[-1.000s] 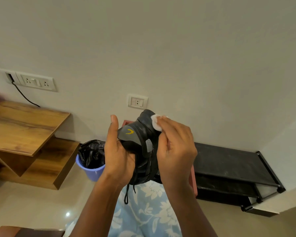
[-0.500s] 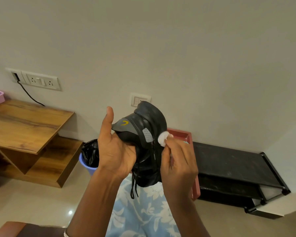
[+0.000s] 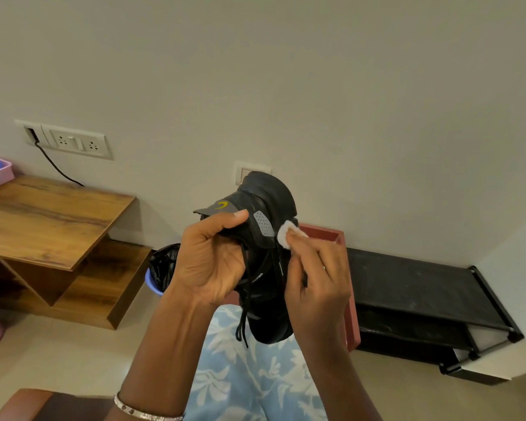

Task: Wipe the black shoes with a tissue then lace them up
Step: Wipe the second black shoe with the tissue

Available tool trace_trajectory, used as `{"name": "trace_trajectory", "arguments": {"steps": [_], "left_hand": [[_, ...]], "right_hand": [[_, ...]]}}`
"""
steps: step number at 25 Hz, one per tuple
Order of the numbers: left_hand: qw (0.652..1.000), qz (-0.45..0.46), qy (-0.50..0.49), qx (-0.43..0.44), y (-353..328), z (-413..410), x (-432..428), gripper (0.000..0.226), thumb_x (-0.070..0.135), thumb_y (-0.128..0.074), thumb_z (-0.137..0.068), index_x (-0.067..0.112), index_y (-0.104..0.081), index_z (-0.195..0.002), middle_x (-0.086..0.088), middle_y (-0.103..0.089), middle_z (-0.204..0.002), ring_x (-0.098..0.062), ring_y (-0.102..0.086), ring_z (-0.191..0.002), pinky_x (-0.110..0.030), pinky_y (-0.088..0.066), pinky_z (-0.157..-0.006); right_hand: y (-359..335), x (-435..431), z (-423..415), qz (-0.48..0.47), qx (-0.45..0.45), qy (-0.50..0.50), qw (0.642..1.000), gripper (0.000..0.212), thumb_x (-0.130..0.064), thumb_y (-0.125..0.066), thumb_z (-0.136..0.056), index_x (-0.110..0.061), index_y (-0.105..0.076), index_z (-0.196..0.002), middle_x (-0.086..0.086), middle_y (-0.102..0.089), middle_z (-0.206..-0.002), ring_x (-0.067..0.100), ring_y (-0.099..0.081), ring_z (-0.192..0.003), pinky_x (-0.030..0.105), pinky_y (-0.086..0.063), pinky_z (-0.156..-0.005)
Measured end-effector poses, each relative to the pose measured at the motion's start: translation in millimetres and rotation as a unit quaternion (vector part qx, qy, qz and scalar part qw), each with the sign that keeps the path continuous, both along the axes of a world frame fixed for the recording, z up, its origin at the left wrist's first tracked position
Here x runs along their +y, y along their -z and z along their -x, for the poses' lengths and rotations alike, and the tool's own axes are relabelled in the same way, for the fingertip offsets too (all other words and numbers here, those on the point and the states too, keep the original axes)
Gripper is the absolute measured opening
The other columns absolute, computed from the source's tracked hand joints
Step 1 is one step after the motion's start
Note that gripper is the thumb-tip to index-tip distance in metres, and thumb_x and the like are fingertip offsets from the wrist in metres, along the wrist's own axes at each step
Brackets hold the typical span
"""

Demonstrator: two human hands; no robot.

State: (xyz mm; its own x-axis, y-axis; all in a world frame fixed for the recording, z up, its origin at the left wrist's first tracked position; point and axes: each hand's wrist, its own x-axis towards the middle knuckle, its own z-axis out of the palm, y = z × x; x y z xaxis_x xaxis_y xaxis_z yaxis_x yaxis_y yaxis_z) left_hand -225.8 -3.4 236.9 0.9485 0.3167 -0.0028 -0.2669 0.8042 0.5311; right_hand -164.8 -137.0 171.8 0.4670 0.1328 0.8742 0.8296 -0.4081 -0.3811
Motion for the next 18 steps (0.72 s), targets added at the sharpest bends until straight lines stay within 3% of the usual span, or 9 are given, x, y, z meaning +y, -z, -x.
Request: {"name": "trace_trajectory", "arguments": {"steps": [4,7,11,14,18], "left_hand": [[0.999,0.017,-0.018,0.046,2,-4,4,0.045,0.006,-0.054,-0.083,-0.001,-0.059,-0.127,-0.023,-0.064,-0.130,-0.036,-0.064,-0.117,-0.048,-0.049,-0.102],[0.998,0.026,-0.012,0.058,3,-5,4,0.044,0.011,-0.055,-0.088,-0.001,-0.058,-0.130,-0.024,-0.062,-0.133,-0.035,-0.061,-0.123,-0.047,-0.047,-0.105],[0.998,0.034,0.005,0.058,1,-4,2,0.036,0.017,-0.055,-0.091,-0.002,-0.069,-0.118,-0.023,-0.065,-0.129,-0.034,-0.062,-0.123,-0.044,-0.046,-0.107],[0.996,0.059,-0.018,0.057,-3,-4,3,0.038,0.018,-0.058,-0.089,-0.002,-0.068,-0.119,-0.023,-0.066,-0.126,-0.034,-0.067,-0.113,-0.044,-0.052,-0.099],[0.994,0.080,-0.049,0.063,-1,-7,9,0.034,0.019,-0.060,-0.085,0.005,-0.065,-0.116,-0.018,-0.069,-0.121,-0.031,-0.069,-0.108,-0.046,-0.056,-0.093]], "right_hand": [[22,-5,6,0.033,0.052,0.018,0.998,0.020,0.001,-0.075,-0.086,-0.003,-0.074,-0.106,0.009,-0.072,-0.097,0.023,-0.064,-0.096,0.007,-0.036,-0.100],[-7,5,-3,0.022,0.044,-0.006,0.999,0.016,-0.001,-0.069,-0.090,-0.004,-0.077,-0.103,0.006,-0.073,-0.095,0.019,-0.063,-0.092,0.014,-0.045,-0.087],[-39,25,-7,0.009,0.033,-0.033,0.999,0.019,0.007,-0.071,-0.087,-0.004,-0.077,-0.102,0.007,-0.068,-0.094,0.020,-0.063,-0.086,0.014,-0.044,-0.081],[-29,20,-2,0.018,0.052,-0.071,0.996,0.020,0.005,-0.067,-0.091,-0.004,-0.075,-0.107,0.006,-0.067,-0.096,0.020,-0.062,-0.089,0.024,-0.051,-0.077],[11,0,14,0.034,0.106,-0.068,0.991,0.018,-0.007,-0.066,-0.092,-0.006,-0.073,-0.109,0.006,-0.068,-0.099,0.016,-0.064,-0.093,0.027,-0.055,-0.073]]}}
